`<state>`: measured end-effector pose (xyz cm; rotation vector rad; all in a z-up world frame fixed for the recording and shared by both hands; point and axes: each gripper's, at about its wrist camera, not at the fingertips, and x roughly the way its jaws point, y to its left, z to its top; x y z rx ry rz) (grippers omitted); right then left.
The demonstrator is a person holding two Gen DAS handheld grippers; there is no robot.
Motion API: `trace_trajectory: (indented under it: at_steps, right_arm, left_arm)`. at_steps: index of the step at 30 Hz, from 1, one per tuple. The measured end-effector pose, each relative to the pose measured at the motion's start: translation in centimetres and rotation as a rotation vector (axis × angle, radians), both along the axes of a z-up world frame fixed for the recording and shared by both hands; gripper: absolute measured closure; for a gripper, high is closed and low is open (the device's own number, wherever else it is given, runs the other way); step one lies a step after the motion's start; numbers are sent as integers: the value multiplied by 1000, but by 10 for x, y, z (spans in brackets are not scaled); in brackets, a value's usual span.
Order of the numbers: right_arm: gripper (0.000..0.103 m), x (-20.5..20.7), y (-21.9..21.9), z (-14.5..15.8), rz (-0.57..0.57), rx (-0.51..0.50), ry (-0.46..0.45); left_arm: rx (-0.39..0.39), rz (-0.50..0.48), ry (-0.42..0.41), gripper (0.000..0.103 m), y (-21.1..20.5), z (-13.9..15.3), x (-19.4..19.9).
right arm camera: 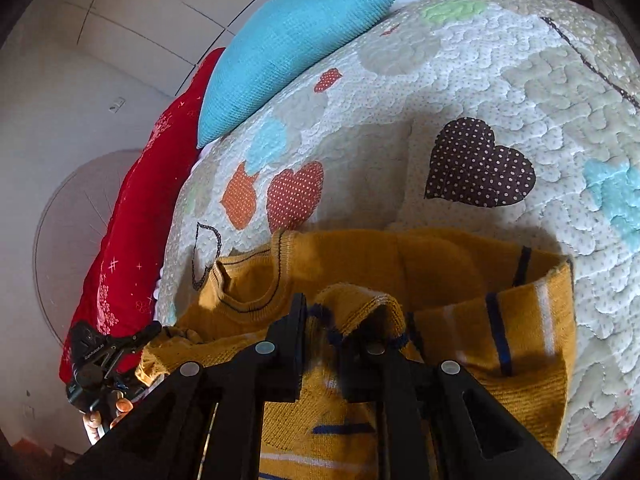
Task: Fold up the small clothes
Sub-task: 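Fold the sweater side over toward the collar with both grippers, then open both grippers and lift them off the folded sweater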
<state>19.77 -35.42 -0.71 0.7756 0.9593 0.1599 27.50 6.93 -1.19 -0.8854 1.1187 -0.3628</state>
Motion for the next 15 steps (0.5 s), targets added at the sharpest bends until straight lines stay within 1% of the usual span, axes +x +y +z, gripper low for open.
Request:
trace_trajectory:
  at_steps: [1, 2, 3, 4, 6, 8, 10, 12, 13, 15]
  right_arm:
    - [86, 3, -2, -2, -6, 10, 1]
    - [81, 6, -4, -4, -12, 21, -1]
    - [75, 8, -6, -5, -19, 38, -5]
    - [71, 10, -9, -6, -30, 63, -9]
    - [55, 12, -17, -10, -60, 128, -20]
    - [48, 14, -26, -12, -100, 181, -29]
    - [46, 15, -35, -12, -137, 210, -30]
    - [41, 12, -44, -5, -175, 189, -37]
    - [40, 9, -49, 0, -189, 170, -47]
    - [37, -2, -56, 14, -203, 108, -57]
  left_arm:
    - [-33, 16, -12, 53, 5, 0, 3]
    - [-47, 35, -24, 46, 9, 2, 5]
    - [-48, 49, -37, 44, 13, 5, 6]
    - [-41, 53, -48, 42, 14, 8, 8]
    - [-6, 41, -61, 41, 14, 14, 9]
    - [46, 16, -74, 41, 11, 20, 5]
    - [106, -15, -88, 41, 5, 28, -2]
    - [167, -50, -107, 41, 0, 35, -13]
    - [201, -68, -118, 41, -4, 39, -20]
    - [270, -101, -142, 41, -11, 46, -33]
